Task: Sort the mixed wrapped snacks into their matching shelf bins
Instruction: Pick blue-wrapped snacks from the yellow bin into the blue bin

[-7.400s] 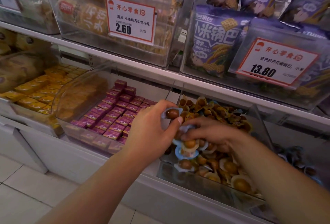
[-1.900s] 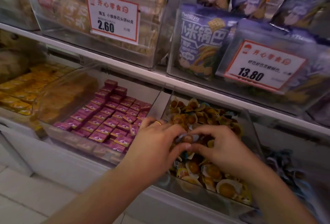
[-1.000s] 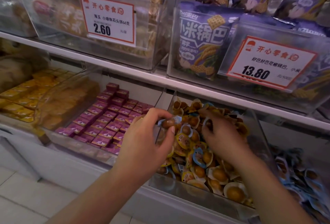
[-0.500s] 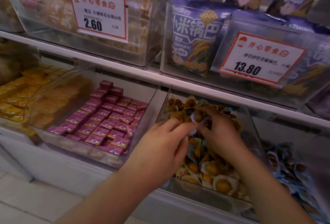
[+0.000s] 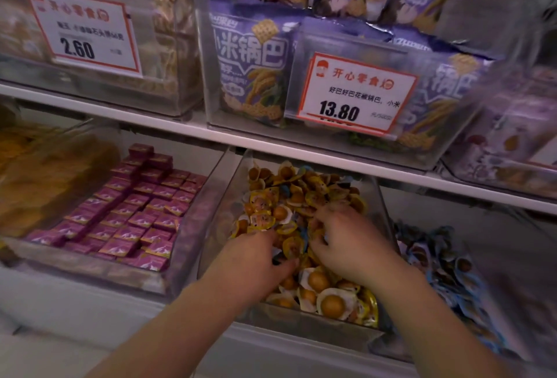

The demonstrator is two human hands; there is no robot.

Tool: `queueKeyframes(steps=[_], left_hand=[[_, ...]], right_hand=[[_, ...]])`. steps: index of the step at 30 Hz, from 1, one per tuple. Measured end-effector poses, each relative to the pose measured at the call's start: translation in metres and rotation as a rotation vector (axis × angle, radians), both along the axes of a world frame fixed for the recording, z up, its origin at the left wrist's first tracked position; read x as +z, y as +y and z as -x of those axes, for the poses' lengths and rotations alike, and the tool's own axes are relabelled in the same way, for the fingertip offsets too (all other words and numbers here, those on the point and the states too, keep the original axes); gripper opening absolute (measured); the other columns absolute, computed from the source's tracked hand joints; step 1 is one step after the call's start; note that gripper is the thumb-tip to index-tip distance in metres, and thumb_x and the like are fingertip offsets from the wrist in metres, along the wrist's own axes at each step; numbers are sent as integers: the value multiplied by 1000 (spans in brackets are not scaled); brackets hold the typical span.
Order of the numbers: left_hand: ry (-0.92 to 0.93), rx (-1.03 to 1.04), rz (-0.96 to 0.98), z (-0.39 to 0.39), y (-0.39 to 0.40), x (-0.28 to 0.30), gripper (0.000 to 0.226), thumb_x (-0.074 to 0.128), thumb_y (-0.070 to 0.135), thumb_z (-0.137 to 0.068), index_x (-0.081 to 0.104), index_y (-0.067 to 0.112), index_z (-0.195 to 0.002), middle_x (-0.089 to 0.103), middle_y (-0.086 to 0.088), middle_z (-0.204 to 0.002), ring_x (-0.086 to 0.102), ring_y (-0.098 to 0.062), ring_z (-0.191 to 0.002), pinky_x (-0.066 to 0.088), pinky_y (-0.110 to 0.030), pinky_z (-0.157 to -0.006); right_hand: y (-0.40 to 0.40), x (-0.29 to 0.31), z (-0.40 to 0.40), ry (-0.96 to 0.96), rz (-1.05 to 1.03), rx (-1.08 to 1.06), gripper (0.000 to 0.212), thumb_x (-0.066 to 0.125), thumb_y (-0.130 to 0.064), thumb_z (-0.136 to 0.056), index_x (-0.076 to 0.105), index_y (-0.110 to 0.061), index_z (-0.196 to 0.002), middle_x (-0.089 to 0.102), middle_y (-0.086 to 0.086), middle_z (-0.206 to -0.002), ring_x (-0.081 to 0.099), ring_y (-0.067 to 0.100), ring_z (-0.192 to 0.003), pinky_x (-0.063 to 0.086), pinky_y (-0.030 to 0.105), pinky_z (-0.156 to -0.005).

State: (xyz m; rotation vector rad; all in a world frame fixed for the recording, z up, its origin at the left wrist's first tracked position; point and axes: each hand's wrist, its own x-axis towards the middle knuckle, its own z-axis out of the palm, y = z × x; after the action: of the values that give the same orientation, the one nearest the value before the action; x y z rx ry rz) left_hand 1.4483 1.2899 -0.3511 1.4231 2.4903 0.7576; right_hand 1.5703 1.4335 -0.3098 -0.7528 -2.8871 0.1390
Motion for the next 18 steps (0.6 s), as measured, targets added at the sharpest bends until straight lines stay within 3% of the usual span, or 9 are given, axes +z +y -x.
queueKeyframes(steps=[4,6,11,13,16,18], left_hand=[[-87,11,41,6,-4,5,36,61,56,-73,66,33,-100,73,7,-98,68,-15,-94,54,-26,-73],[-102,20,54,9,-6,7,27,63,49,-72,64,30,-92,71,6,-92,67,-16,-90,51,-25,-69],[-8,60,84,7,-7,5,21,61,40,-80,54,21,-83,61,1,-80,65,-25,-86,45,-29,-63],[-19,47,67,6,-7,6,20,61,39,-81,57,22,-90,66,1,-87,65,-25,-88,51,-32,-68],[-32,67,-31,6,-6,9,13,61,34,-84,60,25,-93,68,3,-88,65,-20,-86,55,-33,-69],[-68,113,-117,7,-5,12,9,60,33,-89,61,26,-94,65,5,-85,63,-13,-78,52,-27,-63]], right_hand=[[-4,-10,14,-103,-105,-38,46,45,-63,-90,66,-29,-114,59,1,-118,55,25,-110,42,35,-73],[-5,-13,24,-168,-114,-77,52,46,-67,-89,65,-29,-118,56,4,-124,54,28,-113,36,35,-71],[0,-10,34,-208,-25,-111,29,58,-58,-85,56,-29,-84,52,-1,-104,50,20,-81,29,29,-56],[2,-10,33,-199,1,-96,23,61,-53,-84,63,-31,-89,46,-5,-99,52,19,-82,29,28,-53],[4,-13,29,-47,88,-52,9,63,-45,-87,68,-39,-92,49,-9,-104,57,14,-92,31,22,-55],[5,-10,27,161,172,-71,3,66,-38,-88,67,-40,-87,52,-10,-103,55,9,-92,41,23,-65]])
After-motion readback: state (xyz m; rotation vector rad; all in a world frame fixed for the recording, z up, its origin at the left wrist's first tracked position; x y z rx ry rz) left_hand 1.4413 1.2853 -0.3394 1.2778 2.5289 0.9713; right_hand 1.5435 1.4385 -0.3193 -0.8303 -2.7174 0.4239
